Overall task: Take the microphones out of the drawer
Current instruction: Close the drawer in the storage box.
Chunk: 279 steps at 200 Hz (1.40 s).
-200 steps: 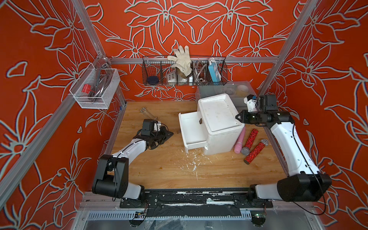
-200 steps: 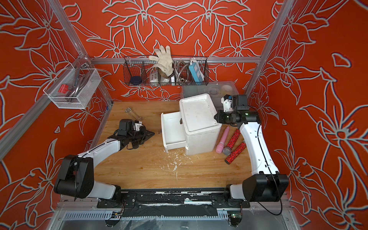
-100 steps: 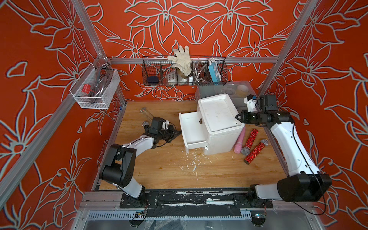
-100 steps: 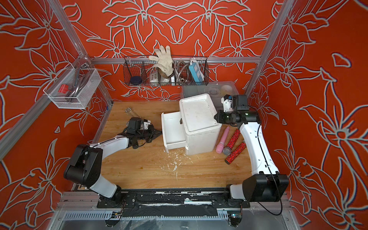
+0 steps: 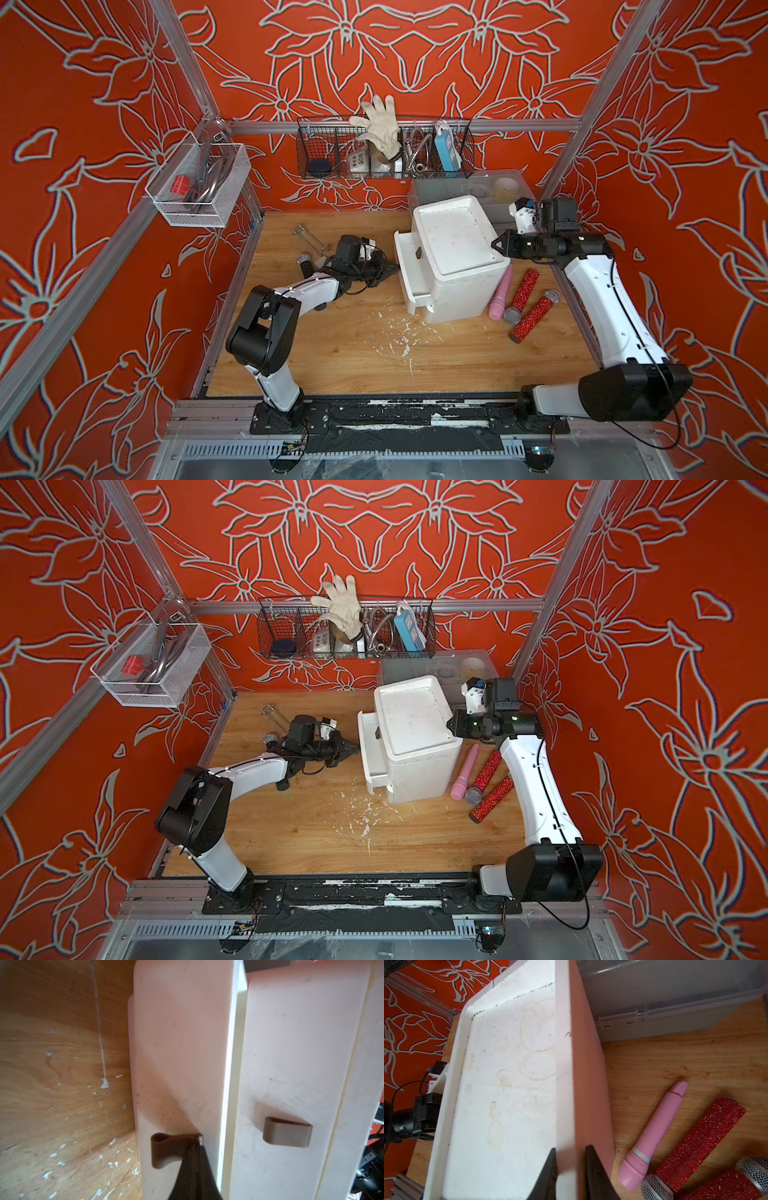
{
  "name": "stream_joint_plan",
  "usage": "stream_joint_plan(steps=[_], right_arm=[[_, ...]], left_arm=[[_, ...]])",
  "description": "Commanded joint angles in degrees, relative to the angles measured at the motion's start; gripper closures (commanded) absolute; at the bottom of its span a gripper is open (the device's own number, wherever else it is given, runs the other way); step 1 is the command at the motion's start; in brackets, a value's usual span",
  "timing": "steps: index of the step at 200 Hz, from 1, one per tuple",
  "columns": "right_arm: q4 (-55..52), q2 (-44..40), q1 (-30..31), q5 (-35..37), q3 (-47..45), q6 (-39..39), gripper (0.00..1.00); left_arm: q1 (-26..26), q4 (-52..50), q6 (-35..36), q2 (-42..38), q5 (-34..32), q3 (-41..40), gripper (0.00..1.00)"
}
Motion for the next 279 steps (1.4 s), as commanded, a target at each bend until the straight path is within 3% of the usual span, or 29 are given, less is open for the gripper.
stream_joint_plan(steps=[1,80,120,147,176,234,279], right_arm=[[1.1,2.0,1.9,-4.9,-1.8,3.9,0.99],[0.6,2.4,2.2,-4.5,-1.7,3.5,0.99],[0.4,2.4,2.1,-4.1,-1.3,3.1,0.99],[0.6,2.5,2.1,-4.4,-1.2,3.3,0.99],[0.1,2.6,2.1,-4.1,-0.5,3.1,0.99],[-0.3,2.3,2.2,-3.9,-0.1,3.4,0.99],[0.0,2.5,2.4,-4.2,0.1,4.0,0.99]], left_arm=[[-2.6,2.4,-1.4,3.7,0.5,3.5,1.00],[-6.9,2.6,-2.6,11.3,1.4,11.2,0.97],[-5.4,-2.5,2.7,7.5,0.6,8.2,0.78],[-3.2,-0.5,1.7,4.6,1.1,3.8,0.71],[-1.8,1.7,0.7,3.1,0.4,0.1,0.55],[-1.1,24.6,-12.1,11.2,1.9,-6.4,0.52],[-1.1,34.8,-16.5,15.7,-0.1,-8.5,0.53]])
